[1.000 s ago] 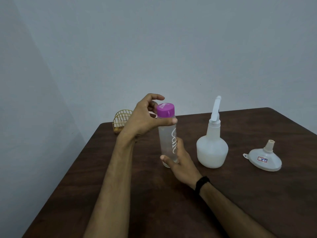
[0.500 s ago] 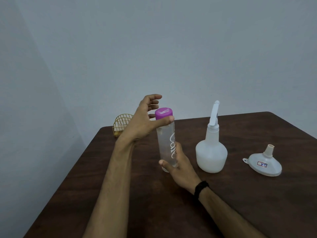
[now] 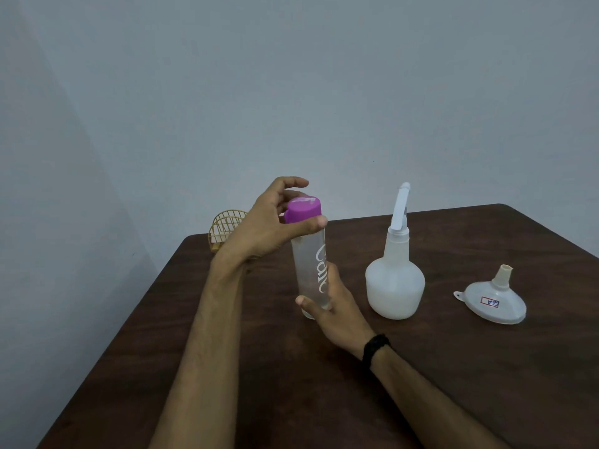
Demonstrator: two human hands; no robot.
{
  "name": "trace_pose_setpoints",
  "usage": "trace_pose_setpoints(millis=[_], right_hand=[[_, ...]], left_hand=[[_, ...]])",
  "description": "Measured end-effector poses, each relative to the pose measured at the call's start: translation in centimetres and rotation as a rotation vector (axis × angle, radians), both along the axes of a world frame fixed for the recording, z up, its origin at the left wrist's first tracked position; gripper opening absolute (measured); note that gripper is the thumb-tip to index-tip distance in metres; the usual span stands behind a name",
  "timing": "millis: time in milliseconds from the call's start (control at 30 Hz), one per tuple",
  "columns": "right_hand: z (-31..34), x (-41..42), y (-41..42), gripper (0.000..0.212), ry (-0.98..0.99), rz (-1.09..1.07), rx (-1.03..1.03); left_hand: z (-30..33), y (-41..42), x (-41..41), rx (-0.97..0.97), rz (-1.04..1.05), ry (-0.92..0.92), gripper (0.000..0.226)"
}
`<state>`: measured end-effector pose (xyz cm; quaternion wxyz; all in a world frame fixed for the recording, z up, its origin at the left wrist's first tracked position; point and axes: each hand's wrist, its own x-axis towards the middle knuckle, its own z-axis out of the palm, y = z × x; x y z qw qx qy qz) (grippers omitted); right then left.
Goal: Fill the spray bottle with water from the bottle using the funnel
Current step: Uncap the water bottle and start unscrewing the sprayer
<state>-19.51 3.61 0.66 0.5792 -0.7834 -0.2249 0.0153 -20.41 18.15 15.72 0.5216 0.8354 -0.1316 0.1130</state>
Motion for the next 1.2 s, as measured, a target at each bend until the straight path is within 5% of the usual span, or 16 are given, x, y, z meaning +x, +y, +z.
trace_pose_setpoints(millis=[200,600,900,1200], right_hand=[[0.0,0.0,0.0,0.072,0.006,-0.001,0.005],[-0.1,0.0,0.1,0.067,-0.013,-0.015,0.002],[-0.3,0.2,0.1,0.07,0.012,-0.007,0.003],[-0.1,0.3,0.2,0.072,0.005,-0.008,-0.011]], left_hand=[[0.4,2.0,-0.5,0.008,-0.153,0.064,0.067],[-0.8,-2.0,1.1,0.062,0.184,-0.081,0.083],[1.0,1.7,-0.3,0.124,-0.097,0.039,0.065],[0.0,-0.2,0.5,0.097,0.224,-0.056,0.086]])
